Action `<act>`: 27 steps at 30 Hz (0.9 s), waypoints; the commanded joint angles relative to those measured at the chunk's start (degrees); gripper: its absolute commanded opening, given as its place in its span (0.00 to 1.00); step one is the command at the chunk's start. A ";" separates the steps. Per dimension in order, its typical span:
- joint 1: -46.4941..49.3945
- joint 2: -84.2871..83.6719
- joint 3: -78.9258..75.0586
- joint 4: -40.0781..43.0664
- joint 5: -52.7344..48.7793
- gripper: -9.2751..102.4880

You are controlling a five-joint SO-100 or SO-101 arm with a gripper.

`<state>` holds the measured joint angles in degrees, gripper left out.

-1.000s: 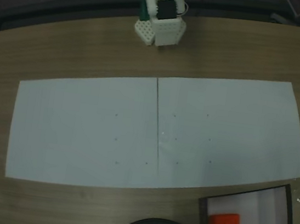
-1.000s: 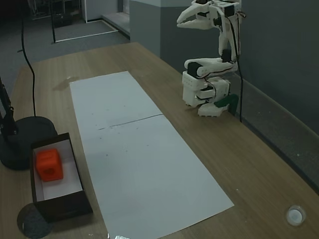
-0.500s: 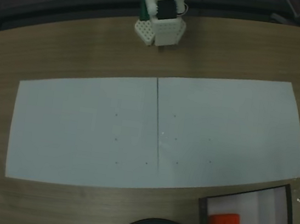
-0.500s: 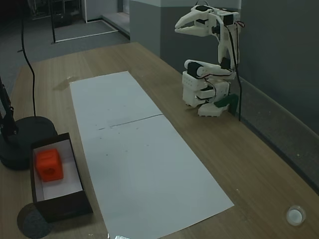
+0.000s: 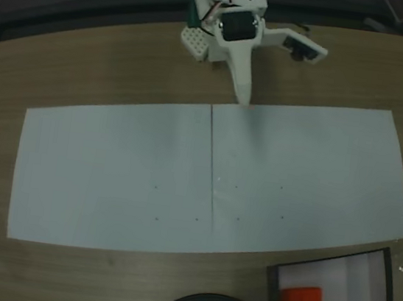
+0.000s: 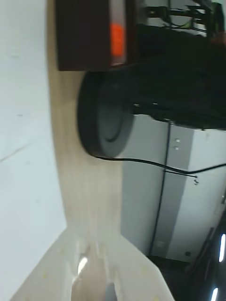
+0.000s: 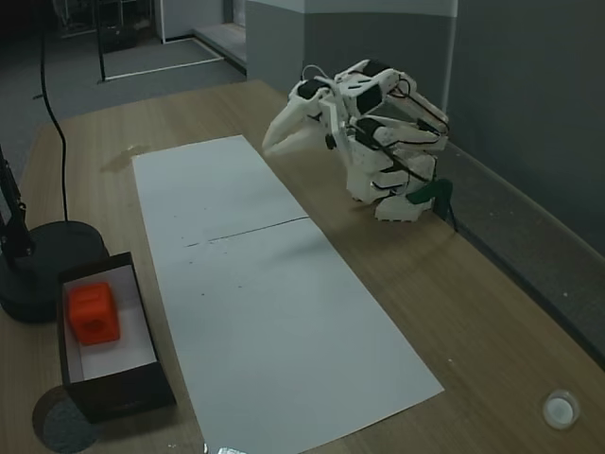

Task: Grab a orange square and put it in the box.

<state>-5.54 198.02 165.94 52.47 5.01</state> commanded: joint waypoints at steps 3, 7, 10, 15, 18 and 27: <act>0.09 1.23 8.96 -2.20 0.00 0.08; -0.18 1.05 10.90 -1.05 0.00 0.08; -0.26 1.14 11.07 3.25 0.00 0.08; -0.26 1.14 8.53 12.04 0.35 0.08; -0.44 1.14 7.03 17.31 0.44 0.08; -2.02 1.14 5.98 21.45 0.35 0.08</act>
<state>-7.47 197.93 175.08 73.04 5.36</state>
